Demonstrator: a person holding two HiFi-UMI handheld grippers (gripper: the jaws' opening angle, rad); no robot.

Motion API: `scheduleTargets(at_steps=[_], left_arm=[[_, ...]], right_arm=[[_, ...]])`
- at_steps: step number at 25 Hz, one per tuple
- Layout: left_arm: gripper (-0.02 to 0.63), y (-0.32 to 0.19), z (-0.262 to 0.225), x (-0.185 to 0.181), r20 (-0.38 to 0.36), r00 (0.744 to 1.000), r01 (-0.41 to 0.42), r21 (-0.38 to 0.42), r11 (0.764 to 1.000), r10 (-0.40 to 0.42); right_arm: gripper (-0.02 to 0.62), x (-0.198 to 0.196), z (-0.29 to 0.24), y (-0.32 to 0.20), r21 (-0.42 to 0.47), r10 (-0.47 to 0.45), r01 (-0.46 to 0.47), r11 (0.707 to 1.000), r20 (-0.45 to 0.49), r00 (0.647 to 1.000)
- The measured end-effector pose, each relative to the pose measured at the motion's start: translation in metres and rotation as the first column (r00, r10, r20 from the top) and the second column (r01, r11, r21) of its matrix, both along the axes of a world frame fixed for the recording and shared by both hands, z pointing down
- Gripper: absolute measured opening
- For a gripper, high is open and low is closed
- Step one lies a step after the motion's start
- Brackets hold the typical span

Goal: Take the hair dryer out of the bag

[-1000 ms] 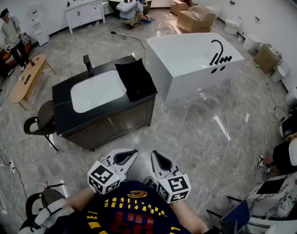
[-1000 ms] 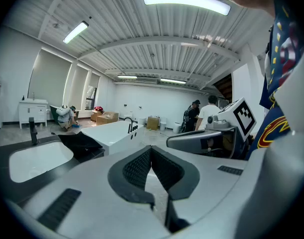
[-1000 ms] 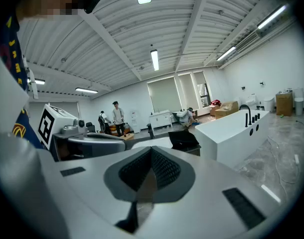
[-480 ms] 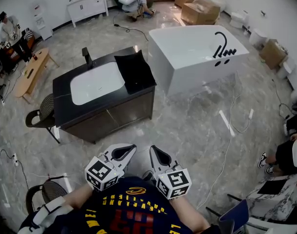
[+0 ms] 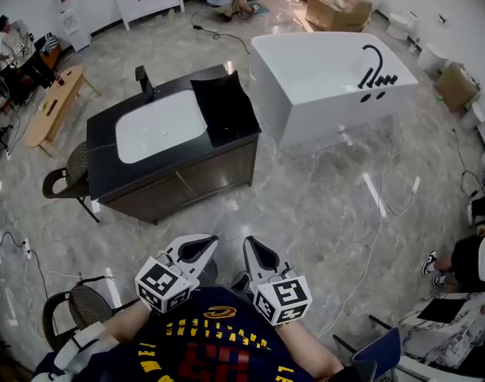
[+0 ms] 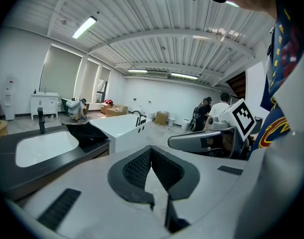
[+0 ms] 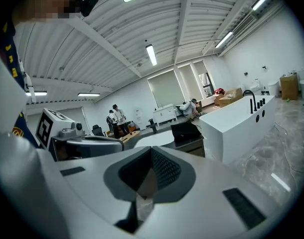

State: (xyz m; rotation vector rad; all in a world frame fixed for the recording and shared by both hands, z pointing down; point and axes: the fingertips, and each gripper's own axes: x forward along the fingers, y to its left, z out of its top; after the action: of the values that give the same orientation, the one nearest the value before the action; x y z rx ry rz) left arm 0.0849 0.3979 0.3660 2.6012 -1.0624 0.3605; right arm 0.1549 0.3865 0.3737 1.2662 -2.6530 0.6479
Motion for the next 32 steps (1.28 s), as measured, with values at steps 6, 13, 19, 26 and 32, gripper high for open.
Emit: scheduleTargets(at_steps=[6, 13, 19, 26, 32], left_arm=[[0.003, -0.035, 0.009, -0.014, -0.027, 1.000, -0.009, -0.029, 1.000, 0.009], [0.003, -0.108, 0.010, -0.039, -0.048, 0.996, -0.073, -0.019, 0.997, 0.072], [0.003, -0.169, 0.012, -0.060, -0.065, 0.988, -0.143, -0.020, 0.990, 0.141], [0.003, -0.213, 0.024, -0.087, -0.094, 0.981, -0.173, -0.045, 0.984, 0.168], [0.003, -0.233, 0.035, -0.084, -0.120, 0.975, -0.195, -0.072, 0.978, 0.185]], right_arm=[[0.009, -0.011, 0.009, -0.034, -0.029, 0.026, -0.027, 0.999, -0.032, 0.999], [0.009, -0.034, 0.013, -0.100, -0.041, 0.097, -0.100, 0.994, -0.069, 0.993], [0.009, -0.062, 0.019, -0.154, -0.061, 0.138, -0.144, 0.988, -0.092, 0.986], [0.009, -0.089, 0.033, -0.186, -0.107, 0.163, -0.177, 0.978, -0.124, 0.979], [0.009, -0.087, 0.044, -0.196, -0.158, 0.180, -0.203, 0.966, -0.153, 0.972]])
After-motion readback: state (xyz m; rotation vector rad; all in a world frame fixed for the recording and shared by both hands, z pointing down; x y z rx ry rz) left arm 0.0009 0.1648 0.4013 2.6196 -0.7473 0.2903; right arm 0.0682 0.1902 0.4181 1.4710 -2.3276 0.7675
